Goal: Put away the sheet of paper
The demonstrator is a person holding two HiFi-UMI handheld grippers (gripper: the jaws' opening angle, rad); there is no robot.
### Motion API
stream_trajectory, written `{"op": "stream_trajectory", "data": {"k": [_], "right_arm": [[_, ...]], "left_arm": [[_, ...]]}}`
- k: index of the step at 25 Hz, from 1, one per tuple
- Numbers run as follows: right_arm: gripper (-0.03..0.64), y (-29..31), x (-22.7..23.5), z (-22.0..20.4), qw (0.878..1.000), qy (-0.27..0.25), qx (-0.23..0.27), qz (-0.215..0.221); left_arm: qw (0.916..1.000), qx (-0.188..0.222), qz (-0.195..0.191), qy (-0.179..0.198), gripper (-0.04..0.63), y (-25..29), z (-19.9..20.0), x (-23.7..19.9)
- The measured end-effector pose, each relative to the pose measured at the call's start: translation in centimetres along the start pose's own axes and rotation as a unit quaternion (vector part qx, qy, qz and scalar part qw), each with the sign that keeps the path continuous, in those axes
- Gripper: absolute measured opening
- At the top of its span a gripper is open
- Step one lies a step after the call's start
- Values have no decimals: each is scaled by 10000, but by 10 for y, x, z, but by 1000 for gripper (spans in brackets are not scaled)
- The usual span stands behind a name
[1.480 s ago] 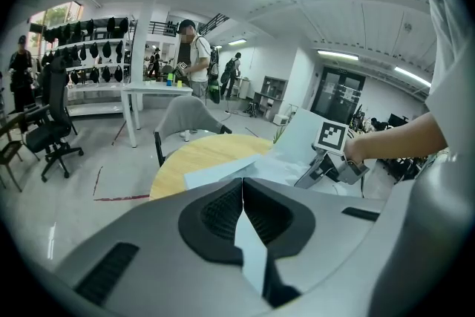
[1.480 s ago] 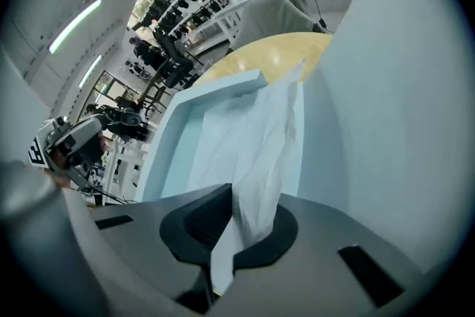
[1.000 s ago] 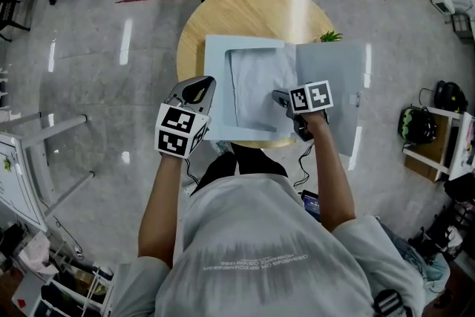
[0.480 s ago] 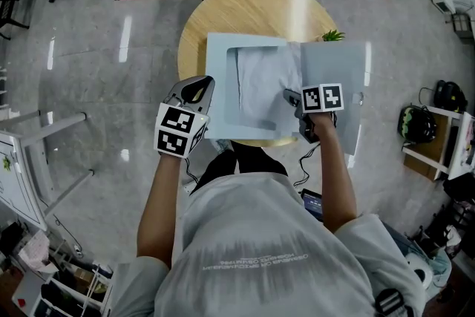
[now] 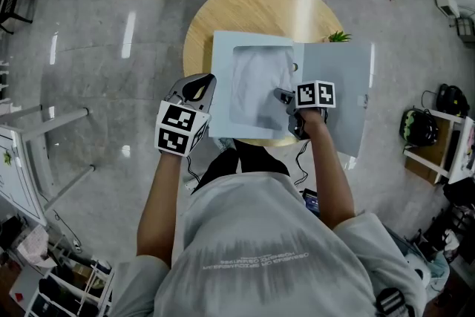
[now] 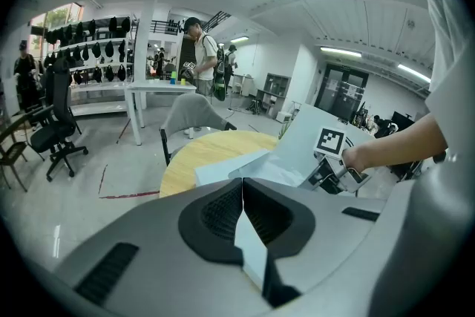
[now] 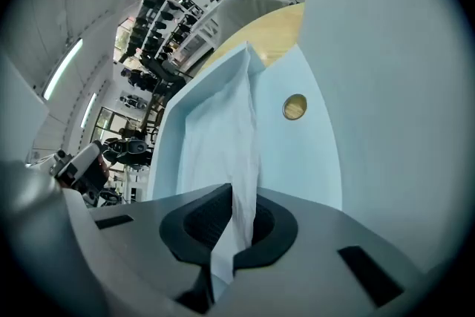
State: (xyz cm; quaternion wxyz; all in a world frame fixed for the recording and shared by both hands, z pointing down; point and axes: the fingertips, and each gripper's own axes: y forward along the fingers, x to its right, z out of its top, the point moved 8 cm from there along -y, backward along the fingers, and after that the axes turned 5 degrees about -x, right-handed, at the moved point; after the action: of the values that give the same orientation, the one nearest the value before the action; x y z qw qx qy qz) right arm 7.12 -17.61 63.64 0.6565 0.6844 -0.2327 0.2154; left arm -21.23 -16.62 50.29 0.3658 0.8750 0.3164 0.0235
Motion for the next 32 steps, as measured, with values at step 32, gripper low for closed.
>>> {"op": "stream_trajectory", "data": {"k": [32], "right_arm": [[286,19,-36,14,9939,-1057,-279,-129]], "left_arm": [[9992,21,348,-174,18,-32,-20,5]]}}
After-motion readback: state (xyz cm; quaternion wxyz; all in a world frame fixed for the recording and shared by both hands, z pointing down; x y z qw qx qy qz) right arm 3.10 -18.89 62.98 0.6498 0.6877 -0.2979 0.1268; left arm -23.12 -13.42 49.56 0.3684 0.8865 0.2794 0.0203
